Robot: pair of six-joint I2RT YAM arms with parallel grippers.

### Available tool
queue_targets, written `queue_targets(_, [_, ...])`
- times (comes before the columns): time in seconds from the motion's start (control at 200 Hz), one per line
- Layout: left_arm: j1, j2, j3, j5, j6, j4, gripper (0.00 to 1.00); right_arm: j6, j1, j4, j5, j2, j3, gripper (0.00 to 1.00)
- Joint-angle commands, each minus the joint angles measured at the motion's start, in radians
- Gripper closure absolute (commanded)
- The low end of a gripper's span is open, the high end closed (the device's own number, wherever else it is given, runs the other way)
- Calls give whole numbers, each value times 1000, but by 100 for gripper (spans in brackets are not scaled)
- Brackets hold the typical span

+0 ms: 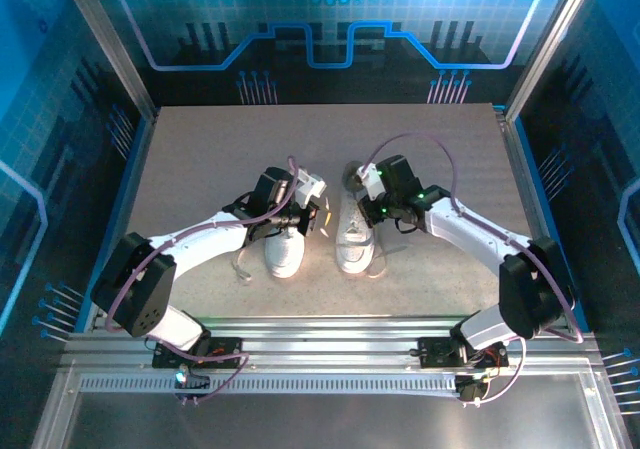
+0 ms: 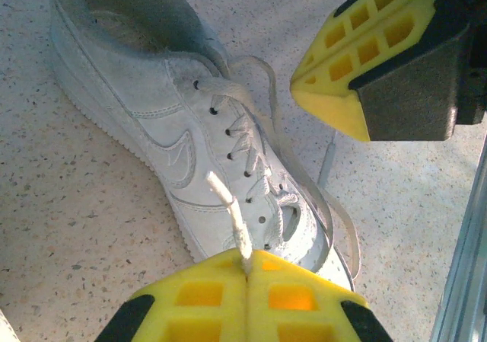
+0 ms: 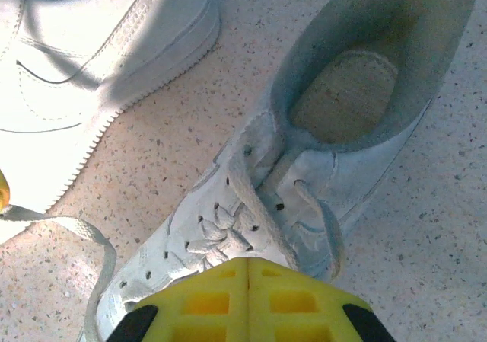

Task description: Tie the shoes

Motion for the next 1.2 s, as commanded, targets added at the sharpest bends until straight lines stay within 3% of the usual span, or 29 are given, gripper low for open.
queue_targets(0.0, [-5, -4, 42, 34, 24, -19, 100, -23, -13, -37, -2, 41, 28, 90])
queue_targets(0.535, [-5, -7, 37, 33, 29, -39, 100, -34, -29, -49, 64, 127, 59, 69])
queue_targets(0.79, [-5, 2, 42, 33, 31, -52, 100, -37, -37, -57, 23, 171, 71, 68])
queue_targets(0.91, [-5, 1, 42, 32, 36, -53, 100, -34, -37, -67, -8, 185, 79, 72])
queue_targets(1.101, [-3, -2, 36, 39, 61, -40, 100, -33, -34, -84, -14, 160, 69, 97])
queue_targets(1.191, [-3, -11, 23, 53, 86, -12, 100, -38, -34, -88, -17, 117, 59, 100])
